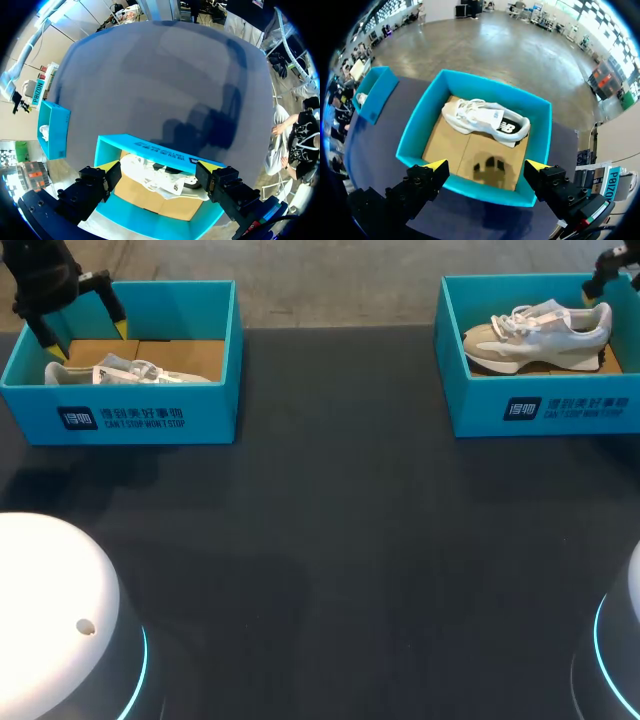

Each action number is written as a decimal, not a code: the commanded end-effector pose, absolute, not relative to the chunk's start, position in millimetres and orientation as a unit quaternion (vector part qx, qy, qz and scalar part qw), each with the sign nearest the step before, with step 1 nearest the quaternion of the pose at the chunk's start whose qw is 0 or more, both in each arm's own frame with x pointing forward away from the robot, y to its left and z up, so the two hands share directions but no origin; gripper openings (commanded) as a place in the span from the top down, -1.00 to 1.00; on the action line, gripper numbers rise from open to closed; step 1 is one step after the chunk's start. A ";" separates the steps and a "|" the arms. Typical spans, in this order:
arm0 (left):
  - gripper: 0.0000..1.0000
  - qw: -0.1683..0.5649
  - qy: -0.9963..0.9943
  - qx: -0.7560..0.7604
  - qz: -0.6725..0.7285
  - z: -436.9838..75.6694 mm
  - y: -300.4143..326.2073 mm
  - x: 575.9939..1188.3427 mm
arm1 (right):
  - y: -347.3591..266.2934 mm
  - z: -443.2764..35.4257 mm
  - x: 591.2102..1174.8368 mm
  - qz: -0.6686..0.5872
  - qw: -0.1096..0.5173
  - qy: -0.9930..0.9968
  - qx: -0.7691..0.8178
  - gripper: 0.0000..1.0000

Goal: Take the shoe out of the shoebox, open the shoe tongue, remove and reinsert the insole, then place the shoe into the shoebox

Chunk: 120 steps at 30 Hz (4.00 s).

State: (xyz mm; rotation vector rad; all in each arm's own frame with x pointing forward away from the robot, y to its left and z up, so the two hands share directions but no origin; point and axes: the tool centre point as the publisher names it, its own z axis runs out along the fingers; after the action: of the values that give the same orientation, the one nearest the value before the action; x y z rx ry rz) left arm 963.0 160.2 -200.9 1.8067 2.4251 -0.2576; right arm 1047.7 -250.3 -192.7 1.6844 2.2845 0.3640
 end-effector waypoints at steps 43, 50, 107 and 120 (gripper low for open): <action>-1.00 0.053 0.798 0.595 -0.084 -201.3 160.1 963.5 | -318.6 -282.4 1156.9 -0.006 0.043 0.681 0.731 -1.00; -1.00 0.053 0.798 0.595 -0.084 -201.3 160.1 963.5 | -322.0 -298.7 1161.2 -0.004 0.043 0.680 0.732 -0.98; -1.00 0.053 0.798 0.595 -0.084 -201.3 160.1 963.5 | -333.0 -376.4 1176.3 -0.028 0.007 0.657 0.754 0.00; -1.00 0.053 0.798 0.595 -0.084 -201.3 160.1 963.5 | -330.3 -379.1 1168.2 -0.044 0.002 0.656 0.754 1.00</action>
State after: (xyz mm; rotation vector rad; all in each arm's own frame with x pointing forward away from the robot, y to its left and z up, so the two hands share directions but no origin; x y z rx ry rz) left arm 963.2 160.0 -201.3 1.8063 2.4251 -0.2572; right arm 1161.0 -334.6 -376.7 2.3392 2.0385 -0.0842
